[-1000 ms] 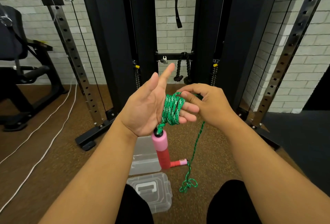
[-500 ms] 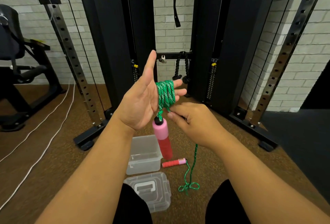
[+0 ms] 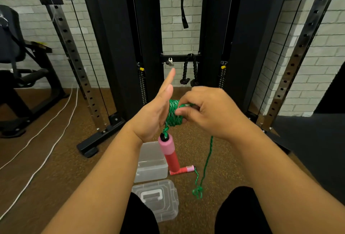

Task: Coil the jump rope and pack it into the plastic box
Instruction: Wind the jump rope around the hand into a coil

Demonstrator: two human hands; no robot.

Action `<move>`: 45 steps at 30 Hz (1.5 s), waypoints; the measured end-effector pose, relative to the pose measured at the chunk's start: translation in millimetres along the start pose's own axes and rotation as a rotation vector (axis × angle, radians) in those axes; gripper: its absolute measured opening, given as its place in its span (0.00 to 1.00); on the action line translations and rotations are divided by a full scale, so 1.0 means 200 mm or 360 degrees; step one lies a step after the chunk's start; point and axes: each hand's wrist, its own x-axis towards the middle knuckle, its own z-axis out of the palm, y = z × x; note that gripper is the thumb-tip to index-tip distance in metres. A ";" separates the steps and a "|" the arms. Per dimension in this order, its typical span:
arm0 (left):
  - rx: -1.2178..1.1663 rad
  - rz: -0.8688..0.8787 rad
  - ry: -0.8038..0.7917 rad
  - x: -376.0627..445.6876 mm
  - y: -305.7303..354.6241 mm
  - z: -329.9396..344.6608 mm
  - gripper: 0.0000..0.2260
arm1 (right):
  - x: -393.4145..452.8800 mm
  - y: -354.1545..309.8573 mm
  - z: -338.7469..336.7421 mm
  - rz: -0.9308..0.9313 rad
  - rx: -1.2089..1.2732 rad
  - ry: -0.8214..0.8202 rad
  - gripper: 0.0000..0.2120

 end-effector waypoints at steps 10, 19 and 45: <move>-0.0370 0.0003 -0.0244 -0.01 0.04 0.03 0.27 | 0.05 0.07 0.02 0.0287 0.0250 0.0228 0.05; -0.0459 0.0090 -0.0195 0.00 0.08 0.00 0.29 | -0.02 0.14 0.14 0.0494 0.0485 -0.0011 0.12; -0.0449 -0.0081 -0.0315 -0.05 0.04 -0.03 0.33 | 0.01 0.02 -0.01 0.0186 0.0212 0.0140 0.04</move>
